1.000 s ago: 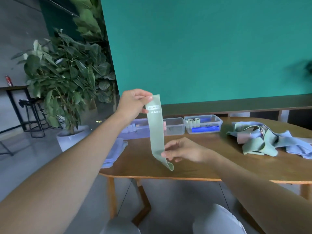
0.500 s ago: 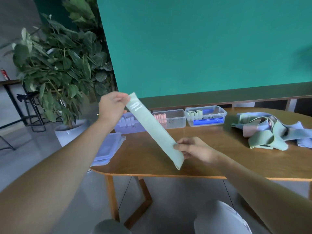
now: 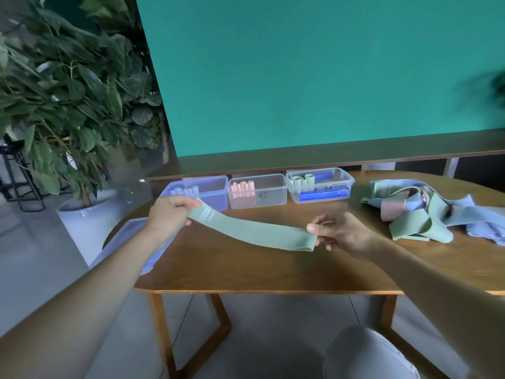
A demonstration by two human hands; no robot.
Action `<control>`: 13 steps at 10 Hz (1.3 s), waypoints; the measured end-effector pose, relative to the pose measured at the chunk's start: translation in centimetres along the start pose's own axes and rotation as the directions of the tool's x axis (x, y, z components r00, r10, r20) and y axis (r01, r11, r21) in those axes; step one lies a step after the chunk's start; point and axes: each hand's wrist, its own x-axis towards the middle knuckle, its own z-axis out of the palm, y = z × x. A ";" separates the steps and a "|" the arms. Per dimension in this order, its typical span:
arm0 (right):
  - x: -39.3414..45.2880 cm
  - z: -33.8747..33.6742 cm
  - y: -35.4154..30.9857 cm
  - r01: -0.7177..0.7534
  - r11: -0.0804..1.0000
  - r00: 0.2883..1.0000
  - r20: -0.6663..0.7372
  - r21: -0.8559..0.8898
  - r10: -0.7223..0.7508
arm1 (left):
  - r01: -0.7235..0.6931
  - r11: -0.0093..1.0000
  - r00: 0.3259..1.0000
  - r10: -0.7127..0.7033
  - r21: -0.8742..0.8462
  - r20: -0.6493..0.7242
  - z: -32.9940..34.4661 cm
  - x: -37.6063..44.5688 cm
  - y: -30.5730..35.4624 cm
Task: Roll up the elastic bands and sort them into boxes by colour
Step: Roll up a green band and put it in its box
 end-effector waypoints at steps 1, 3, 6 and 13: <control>1.0 -1.3 0.2 -0.038 0.999 0.998 0.044 0.036 0.036 | 0.057 0.996 0.997 -0.053 -0.070 0.050 1.6 -0.4 -1.1; 3.7 -2.3 -0.1 -0.049 0.998 0.999 -0.013 -0.045 0.048 | 0.023 0.972 0.998 -0.008 -0.233 0.065 3.7 -1.2 -3.0; 7.3 1.4 1.7 -0.135 0.700 0.990 -0.119 -0.701 0.073 | -0.032 0.995 0.999 0.028 -0.098 -0.040 4.4 -1.0 -5.6; 5.7 0.0 -0.2 -0.116 0.955 0.992 -0.087 -0.272 0.095 | 0.007 0.999 1.000 -0.007 0.033 0.002 2.4 -3.4 -5.9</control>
